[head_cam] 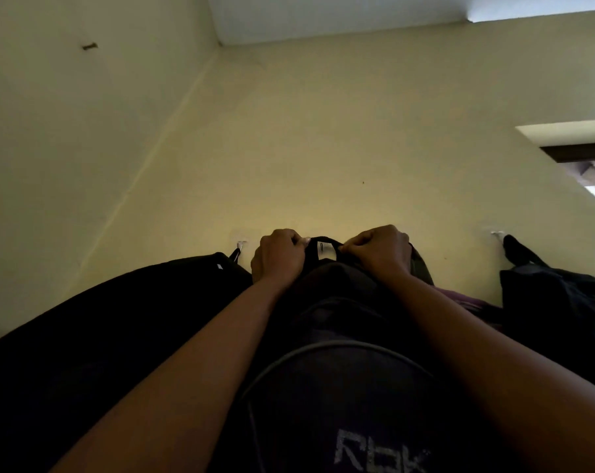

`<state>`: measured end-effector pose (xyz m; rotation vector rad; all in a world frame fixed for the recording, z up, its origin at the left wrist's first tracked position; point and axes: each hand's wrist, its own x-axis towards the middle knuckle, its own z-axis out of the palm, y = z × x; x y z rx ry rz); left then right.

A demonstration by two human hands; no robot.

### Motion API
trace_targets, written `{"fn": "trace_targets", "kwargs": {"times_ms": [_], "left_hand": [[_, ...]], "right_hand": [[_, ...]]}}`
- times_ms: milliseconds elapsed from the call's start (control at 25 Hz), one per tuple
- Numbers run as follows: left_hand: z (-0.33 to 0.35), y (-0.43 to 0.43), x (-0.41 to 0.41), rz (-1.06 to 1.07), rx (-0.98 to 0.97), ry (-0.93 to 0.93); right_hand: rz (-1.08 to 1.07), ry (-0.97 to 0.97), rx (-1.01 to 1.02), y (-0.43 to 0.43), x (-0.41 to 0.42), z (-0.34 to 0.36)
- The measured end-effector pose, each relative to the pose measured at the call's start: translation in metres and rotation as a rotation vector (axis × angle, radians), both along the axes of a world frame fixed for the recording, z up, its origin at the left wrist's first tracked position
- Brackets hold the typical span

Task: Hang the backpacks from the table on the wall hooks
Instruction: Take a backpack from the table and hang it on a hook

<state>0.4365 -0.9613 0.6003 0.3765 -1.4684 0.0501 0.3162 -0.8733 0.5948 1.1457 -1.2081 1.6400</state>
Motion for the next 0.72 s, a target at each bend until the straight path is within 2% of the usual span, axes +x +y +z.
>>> {"fn": "trace_targets", "kwargs": {"times_ms": [360,600,720], "left_hand": [[0.009,-0.007,0.003,-0.007,0.169,-0.111],[0.013,-0.002,0.005,0.012,0.048,-0.002],[0.016,-0.003,0.004,0.025,0.024,-0.006]], "right_hand": [[-0.051,0.118,0.107,-0.001,-0.002,-0.002],[-0.056,0.138,0.089,0.001,0.004,0.009],[-0.046,0.133,0.096,-0.001,0.002,0.014]]}}
